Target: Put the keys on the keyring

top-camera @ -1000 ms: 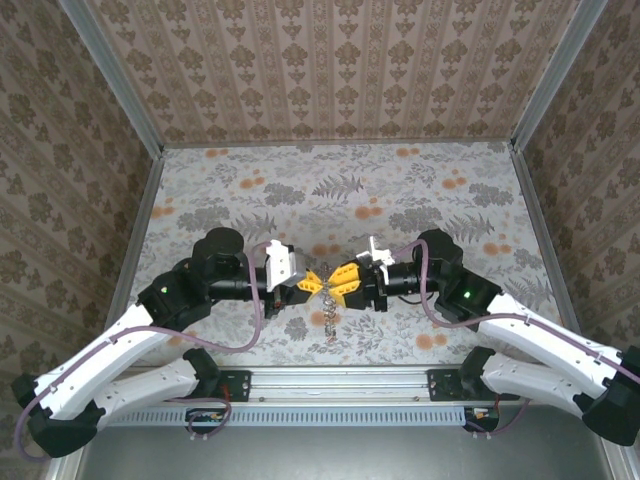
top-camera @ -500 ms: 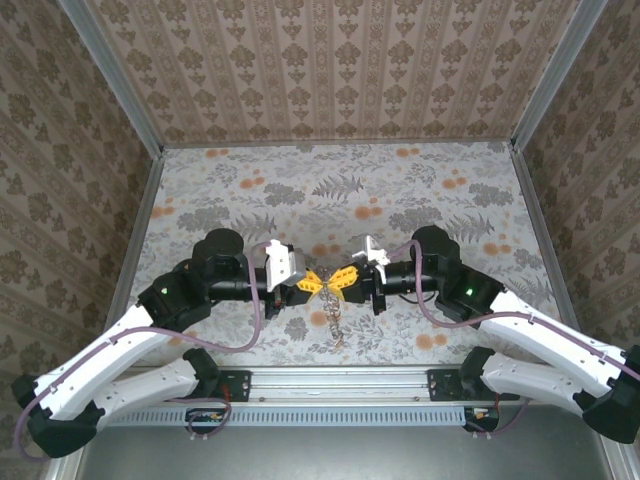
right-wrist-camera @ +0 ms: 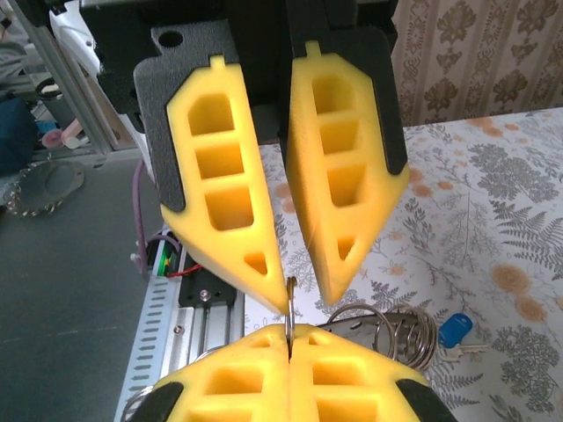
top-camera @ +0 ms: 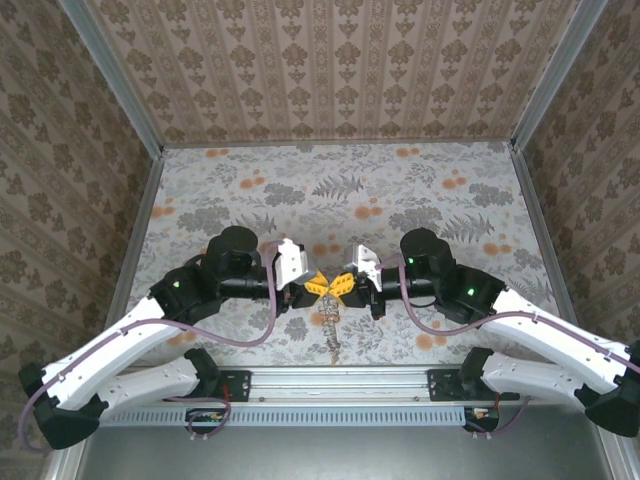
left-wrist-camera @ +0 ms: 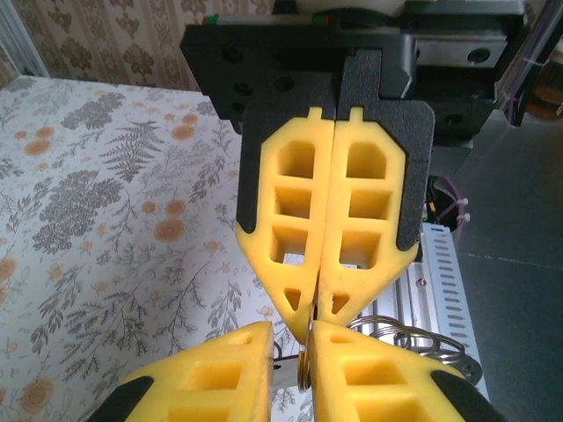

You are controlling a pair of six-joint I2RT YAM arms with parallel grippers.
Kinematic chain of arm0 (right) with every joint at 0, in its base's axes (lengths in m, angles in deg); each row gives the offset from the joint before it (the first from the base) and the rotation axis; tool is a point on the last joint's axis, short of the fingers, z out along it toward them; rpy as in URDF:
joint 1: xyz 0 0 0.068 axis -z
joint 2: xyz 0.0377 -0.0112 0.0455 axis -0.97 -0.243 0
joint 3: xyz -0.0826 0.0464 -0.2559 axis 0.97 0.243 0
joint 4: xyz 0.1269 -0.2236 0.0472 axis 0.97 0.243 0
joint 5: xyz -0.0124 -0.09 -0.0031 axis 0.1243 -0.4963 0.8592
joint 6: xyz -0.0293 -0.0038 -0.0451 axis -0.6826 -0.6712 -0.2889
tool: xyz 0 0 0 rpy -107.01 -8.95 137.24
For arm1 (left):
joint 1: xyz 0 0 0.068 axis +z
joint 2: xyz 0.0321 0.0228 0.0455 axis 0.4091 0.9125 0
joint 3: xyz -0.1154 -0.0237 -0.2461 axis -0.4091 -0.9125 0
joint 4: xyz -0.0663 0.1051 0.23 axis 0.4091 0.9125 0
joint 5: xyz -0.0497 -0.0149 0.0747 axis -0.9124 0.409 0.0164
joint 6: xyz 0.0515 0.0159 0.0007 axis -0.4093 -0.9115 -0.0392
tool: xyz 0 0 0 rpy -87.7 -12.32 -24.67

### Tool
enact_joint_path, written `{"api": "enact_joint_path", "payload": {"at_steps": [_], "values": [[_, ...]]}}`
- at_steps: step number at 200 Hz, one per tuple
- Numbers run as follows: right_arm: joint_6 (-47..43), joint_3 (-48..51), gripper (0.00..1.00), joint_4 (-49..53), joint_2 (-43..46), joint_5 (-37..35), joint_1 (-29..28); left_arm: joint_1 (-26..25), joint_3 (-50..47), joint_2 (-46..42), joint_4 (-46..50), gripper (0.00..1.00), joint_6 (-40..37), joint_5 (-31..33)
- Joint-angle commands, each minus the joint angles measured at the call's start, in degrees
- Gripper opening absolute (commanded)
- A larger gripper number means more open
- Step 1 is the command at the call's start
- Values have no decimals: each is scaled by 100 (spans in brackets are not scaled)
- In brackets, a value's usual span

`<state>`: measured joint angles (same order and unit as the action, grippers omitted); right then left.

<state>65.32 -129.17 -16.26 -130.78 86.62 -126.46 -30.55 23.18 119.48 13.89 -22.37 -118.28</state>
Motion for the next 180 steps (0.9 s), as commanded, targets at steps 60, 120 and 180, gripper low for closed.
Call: {"api": "enact_joint_path", "payload": {"at_steps": [60,120,180], "values": [[-372,-442,0,-10,55,44,-76,-99,183,114,265,2,-169,162],[-359,-314,19,-119,280,59,-81,-129,62,-339,39,0,-259,-39],[355,596,74,-962,1202,-696,110,-23,-608,-1634,-950,0,-342,-1172]]}}
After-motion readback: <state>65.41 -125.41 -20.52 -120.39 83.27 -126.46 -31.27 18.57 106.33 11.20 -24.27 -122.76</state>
